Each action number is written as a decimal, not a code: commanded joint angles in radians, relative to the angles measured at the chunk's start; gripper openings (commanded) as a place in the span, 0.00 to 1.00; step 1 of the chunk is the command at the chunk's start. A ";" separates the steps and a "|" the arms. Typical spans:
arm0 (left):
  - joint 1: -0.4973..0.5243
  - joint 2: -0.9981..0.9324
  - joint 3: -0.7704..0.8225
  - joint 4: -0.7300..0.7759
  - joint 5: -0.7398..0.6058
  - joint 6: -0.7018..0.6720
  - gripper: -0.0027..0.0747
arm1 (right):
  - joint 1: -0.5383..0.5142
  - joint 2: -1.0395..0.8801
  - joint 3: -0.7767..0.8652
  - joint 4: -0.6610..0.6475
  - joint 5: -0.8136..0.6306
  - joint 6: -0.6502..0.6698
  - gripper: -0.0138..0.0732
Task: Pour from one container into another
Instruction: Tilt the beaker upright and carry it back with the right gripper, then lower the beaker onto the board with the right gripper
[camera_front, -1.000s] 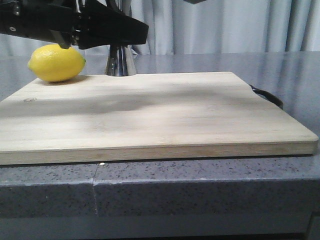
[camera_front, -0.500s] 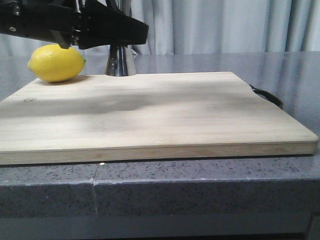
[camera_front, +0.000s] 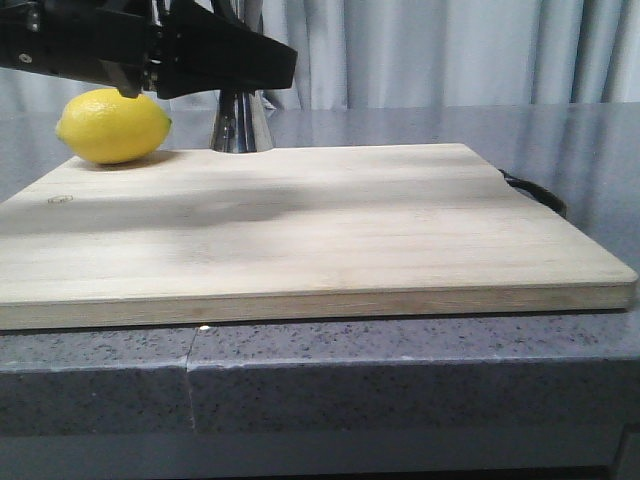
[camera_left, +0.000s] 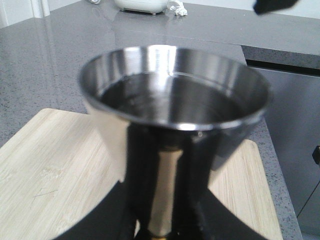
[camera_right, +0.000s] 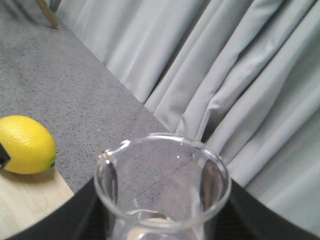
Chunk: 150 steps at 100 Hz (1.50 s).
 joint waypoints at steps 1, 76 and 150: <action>-0.009 -0.047 -0.030 -0.068 0.120 -0.008 0.01 | -0.037 -0.040 -0.020 0.118 -0.066 -0.004 0.43; -0.009 -0.047 -0.030 -0.069 0.120 -0.008 0.01 | -0.144 0.005 0.472 0.355 -0.573 0.070 0.43; -0.009 -0.047 -0.030 -0.070 0.120 -0.008 0.01 | -0.144 0.288 0.518 0.346 -0.986 0.070 0.43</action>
